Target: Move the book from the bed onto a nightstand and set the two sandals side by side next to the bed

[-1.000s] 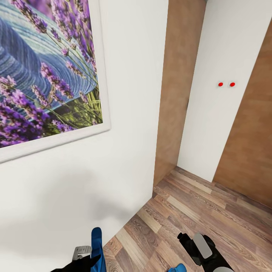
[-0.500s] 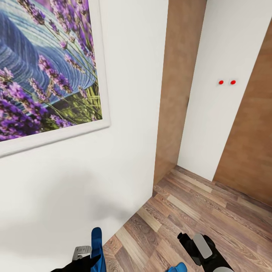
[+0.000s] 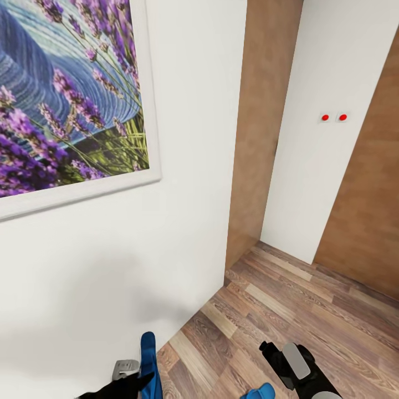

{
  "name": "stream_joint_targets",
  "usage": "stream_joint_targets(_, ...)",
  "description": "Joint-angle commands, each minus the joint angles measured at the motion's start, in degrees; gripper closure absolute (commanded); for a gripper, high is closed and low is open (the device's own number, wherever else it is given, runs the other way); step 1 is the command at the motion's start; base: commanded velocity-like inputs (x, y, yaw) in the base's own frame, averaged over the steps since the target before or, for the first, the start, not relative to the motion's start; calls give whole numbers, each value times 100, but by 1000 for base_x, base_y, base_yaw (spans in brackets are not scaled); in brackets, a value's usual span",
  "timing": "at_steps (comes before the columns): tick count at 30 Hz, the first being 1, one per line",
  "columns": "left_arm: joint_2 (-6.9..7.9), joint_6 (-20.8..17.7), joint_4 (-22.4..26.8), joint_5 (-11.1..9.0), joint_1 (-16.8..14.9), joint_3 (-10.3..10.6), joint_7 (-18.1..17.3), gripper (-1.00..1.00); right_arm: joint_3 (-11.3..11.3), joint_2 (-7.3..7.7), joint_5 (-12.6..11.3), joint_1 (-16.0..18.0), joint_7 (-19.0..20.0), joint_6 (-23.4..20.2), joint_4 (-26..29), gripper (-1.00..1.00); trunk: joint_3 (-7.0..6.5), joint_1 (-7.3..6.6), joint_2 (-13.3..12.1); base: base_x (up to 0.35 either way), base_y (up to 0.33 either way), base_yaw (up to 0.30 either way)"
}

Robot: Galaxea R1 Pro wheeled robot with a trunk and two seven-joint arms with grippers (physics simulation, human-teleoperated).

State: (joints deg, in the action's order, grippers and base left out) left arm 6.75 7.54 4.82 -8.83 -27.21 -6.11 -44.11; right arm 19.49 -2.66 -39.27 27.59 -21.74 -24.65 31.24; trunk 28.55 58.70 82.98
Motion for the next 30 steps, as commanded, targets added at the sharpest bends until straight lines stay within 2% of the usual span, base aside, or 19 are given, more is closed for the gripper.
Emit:
stream_joint_targets(1,-30,7,-4,21,-10,-56,-124,100,21,-6,-54,2,-41,-13,14,-100,25,22,45,0,0,0)
stream_joint_targets(4,-70,-35,76,14,-39,-57,-356,100,20,-6,-54,2,-41,-13,14,-100,43,44,85,0,0,0)
stream_joint_targets(7,-109,-233,369,2,-51,-60,-478,100,20,-7,-54,1,-41,-13,14,-100,43,44,85,0,0,0)
stream_joint_targets(9,-212,-589,758,-3,-54,-64,-530,100,20,-7,-54,2,-41,-13,14,-100,43,44,85,0,0,0)
stream_joint_targets(14,-302,-1149,1461,-17,-56,-66,-565,100,20,-7,-54,1,-41,-13,15,-100,43,44,85,0,0,0)
stream_joint_targets(19,-370,-1339,1662,-22,-56,-69,-653,100,20,-7,-54,2,-41,-13,17,-100,97,110,206,0,0,0)
stream_joint_targets(30,-352,-1352,1637,-31,-53,-90,-664,100,20,-7,-54,2,-41,-13,16,-100,294,352,647,0,0,0)
